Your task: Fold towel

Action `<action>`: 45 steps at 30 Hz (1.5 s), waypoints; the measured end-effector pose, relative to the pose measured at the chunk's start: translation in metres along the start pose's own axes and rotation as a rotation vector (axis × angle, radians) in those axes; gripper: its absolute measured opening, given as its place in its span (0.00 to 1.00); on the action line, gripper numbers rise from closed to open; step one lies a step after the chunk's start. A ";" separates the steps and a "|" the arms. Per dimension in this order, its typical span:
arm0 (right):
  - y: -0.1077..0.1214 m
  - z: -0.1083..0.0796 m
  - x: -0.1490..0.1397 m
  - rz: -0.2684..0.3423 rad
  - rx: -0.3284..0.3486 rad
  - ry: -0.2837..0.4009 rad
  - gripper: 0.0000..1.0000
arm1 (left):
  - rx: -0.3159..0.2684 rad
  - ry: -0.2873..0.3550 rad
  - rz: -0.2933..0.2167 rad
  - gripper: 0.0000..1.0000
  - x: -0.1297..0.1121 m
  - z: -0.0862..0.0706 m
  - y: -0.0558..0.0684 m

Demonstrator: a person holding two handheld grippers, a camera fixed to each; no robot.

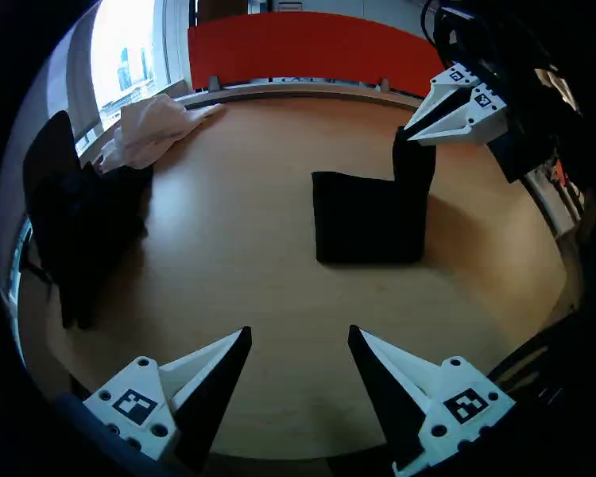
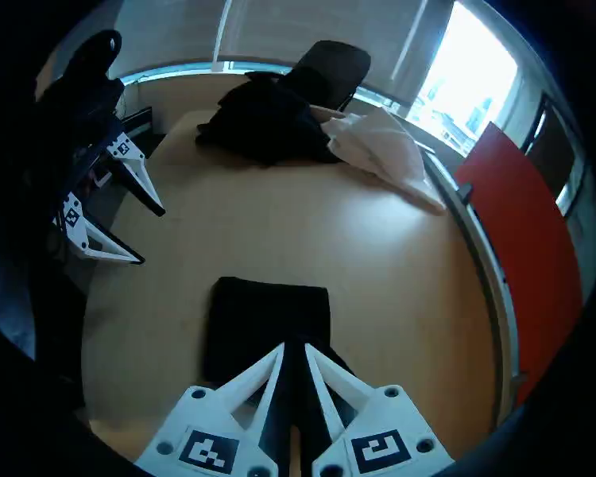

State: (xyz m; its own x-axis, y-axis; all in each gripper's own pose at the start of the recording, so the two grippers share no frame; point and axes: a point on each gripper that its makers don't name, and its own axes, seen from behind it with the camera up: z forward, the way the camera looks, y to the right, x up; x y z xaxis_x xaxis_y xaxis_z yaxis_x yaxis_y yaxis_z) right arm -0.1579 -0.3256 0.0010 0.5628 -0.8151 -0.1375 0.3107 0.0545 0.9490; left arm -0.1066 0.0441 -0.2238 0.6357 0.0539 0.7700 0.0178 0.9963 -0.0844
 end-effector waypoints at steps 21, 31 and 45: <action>-0.044 0.061 0.015 -0.103 0.128 -0.052 0.03 | 0.009 -0.005 -0.021 0.90 -0.006 -0.001 -0.005; -0.031 0.064 0.009 -0.047 0.102 -0.051 0.03 | 0.011 -0.008 -0.028 0.90 -0.007 0.001 -0.008; -0.016 0.059 0.001 0.031 0.052 -0.039 0.85 | 0.009 -0.009 -0.022 0.90 -0.004 0.003 -0.008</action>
State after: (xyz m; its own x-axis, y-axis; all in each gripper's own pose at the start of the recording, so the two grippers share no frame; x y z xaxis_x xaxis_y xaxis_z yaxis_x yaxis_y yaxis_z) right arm -0.2078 -0.3612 0.0020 0.5411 -0.8353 -0.0980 0.2529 0.0504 0.9662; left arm -0.1115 0.0358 -0.2250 0.6284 0.0326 0.7772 0.0248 0.9978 -0.0619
